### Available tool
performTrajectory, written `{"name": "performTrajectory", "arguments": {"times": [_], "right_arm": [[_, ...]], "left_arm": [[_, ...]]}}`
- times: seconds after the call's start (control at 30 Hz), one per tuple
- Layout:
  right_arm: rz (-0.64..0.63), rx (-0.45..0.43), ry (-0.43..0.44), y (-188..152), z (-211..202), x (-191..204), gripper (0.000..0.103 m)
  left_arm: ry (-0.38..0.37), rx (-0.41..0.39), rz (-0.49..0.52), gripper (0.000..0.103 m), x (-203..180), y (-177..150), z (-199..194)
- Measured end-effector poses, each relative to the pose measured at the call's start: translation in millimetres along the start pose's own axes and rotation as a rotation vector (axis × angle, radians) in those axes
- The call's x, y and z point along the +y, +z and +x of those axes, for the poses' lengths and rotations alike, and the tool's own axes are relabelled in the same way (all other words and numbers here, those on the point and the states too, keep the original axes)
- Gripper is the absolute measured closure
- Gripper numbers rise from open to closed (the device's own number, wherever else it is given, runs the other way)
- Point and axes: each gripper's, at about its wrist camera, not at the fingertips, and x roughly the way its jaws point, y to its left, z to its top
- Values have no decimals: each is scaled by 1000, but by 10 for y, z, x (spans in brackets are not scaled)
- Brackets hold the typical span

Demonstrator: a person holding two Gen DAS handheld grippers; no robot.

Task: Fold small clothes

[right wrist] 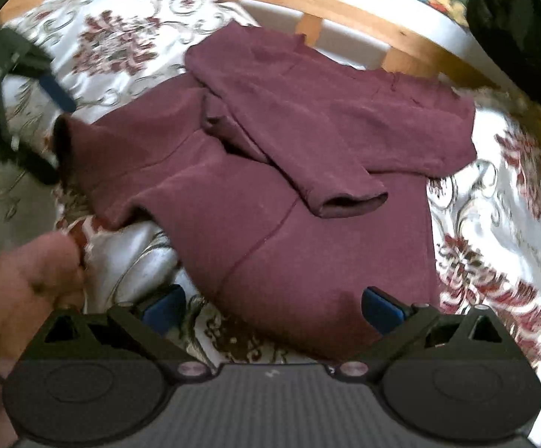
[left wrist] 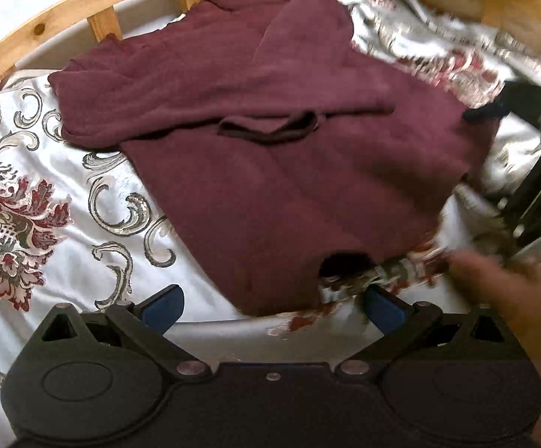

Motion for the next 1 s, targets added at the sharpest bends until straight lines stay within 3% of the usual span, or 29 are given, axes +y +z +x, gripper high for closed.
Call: {"name": "performTrajectory", "arguments": {"times": [0.2,0.33,0.5,0.73,1.0], "right_arm": [[115,16,19,-28,76,-166,0],[108,7,-12,-50,66,-143,0],[101,-7,-57,-65,41,-89,0],[-23,-43,-175,-101,-8,-37,0],[-2,-75,-286,-131,-13,-149,1]], "left_arm": [[78,-64,59,5,-110,59,121],[89,-113,139,50,-160,75,84],[46,-157,56,93,-16,40,-39],[89,-329,-116,97,246,120,-325],[124,-341,-122,97,246,253,-394]]}}
